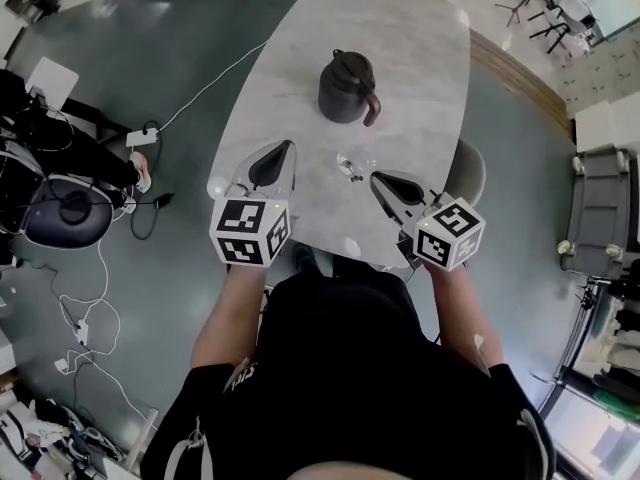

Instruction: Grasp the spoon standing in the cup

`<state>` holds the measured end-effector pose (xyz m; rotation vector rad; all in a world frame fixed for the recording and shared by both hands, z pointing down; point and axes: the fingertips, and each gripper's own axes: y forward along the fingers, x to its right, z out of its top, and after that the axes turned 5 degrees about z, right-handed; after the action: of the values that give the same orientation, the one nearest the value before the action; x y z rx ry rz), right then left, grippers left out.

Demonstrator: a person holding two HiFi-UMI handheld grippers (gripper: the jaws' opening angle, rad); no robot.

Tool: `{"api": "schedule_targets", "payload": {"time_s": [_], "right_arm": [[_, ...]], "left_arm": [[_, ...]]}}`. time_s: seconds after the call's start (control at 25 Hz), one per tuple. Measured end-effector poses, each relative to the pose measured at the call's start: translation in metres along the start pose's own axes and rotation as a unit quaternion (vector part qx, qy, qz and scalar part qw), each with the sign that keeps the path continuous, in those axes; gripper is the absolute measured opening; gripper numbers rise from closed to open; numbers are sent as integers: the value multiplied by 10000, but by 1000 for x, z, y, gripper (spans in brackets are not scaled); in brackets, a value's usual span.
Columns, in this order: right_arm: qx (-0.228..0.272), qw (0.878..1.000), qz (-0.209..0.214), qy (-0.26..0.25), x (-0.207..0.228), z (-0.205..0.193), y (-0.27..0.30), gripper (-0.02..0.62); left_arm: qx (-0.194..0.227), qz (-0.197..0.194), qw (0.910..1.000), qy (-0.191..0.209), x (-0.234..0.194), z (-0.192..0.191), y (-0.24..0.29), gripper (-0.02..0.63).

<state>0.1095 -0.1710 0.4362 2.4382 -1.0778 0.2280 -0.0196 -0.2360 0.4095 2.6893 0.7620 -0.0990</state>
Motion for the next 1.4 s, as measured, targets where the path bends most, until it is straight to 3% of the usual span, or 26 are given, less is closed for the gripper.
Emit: {"api": "schedule_targets", "payload": {"time_s": [0.6,1.04,1.4], "right_arm": [[-1093,9937,265,24,46,-43,46,0],[-2141,9754,502,-169,55,-93,82,158],[-2779,9588,520,-280,74,-124,101,178]], "left_arm": [[-254,175,9993,-220,-9,-18,30,9],[-413,296,9976,-461,-21,-35,35,9],[-491,406,9960,-634,-29,-47,31,9]]}}
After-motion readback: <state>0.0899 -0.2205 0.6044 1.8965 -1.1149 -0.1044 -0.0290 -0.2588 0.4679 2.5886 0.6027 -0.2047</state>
